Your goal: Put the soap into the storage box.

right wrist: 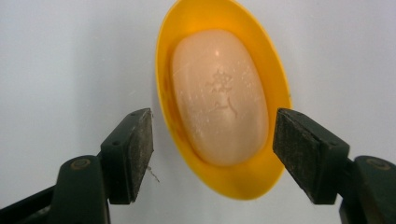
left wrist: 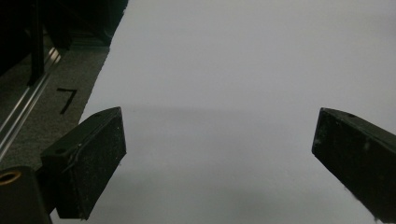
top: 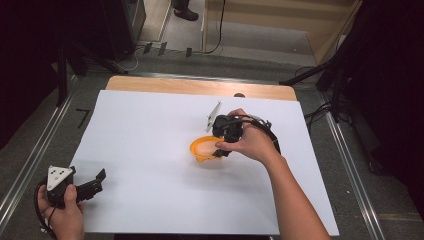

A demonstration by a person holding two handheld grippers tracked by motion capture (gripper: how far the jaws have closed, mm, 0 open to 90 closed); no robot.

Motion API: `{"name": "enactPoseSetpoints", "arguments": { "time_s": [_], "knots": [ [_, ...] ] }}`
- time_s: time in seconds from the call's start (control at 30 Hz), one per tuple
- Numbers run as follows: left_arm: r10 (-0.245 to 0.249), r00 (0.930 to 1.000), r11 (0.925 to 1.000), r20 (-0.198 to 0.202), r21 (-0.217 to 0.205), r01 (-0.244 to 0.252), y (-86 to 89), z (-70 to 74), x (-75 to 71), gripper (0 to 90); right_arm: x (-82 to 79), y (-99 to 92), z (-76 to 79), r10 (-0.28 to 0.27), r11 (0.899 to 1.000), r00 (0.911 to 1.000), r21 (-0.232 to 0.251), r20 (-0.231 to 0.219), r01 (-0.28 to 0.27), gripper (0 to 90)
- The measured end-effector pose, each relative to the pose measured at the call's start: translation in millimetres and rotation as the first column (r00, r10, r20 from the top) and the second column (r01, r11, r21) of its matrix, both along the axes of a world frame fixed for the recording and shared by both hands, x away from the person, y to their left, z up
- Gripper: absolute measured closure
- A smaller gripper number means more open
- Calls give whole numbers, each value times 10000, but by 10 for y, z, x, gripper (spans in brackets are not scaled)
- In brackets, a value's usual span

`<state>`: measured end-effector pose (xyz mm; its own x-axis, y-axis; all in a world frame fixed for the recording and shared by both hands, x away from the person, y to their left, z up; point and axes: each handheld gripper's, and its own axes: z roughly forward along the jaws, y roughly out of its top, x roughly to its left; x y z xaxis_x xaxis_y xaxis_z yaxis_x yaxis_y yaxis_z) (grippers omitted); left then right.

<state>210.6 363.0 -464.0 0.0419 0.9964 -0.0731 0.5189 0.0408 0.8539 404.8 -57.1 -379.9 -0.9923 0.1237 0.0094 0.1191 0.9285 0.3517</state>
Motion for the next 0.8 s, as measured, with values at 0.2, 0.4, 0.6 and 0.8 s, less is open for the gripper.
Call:
{"name": "enactPoseSetpoints", "arguments": {
  "time_s": [0.2,0.4,0.6,0.8],
  "knots": [
    [-9,10000,10000,-12,33,9,-2,1,0,34,-52,-186,-60,-901,9952,9957,402,238,891,198],
    [-3,10000,10000,5,50,3,-5,0,1,34,-177,-411,-117,-1954,9773,9793,936,534,1899,114],
    [-4,10000,9999,16,103,4,-10,-1,-1,34,-292,-617,-181,-2867,9496,9575,1410,303,2799,13],
    [-21,10000,9999,-2,127,21,-12,1,-1,34,-391,-691,-269,-3058,9427,9516,1504,318,2979,0]
  ]
}}
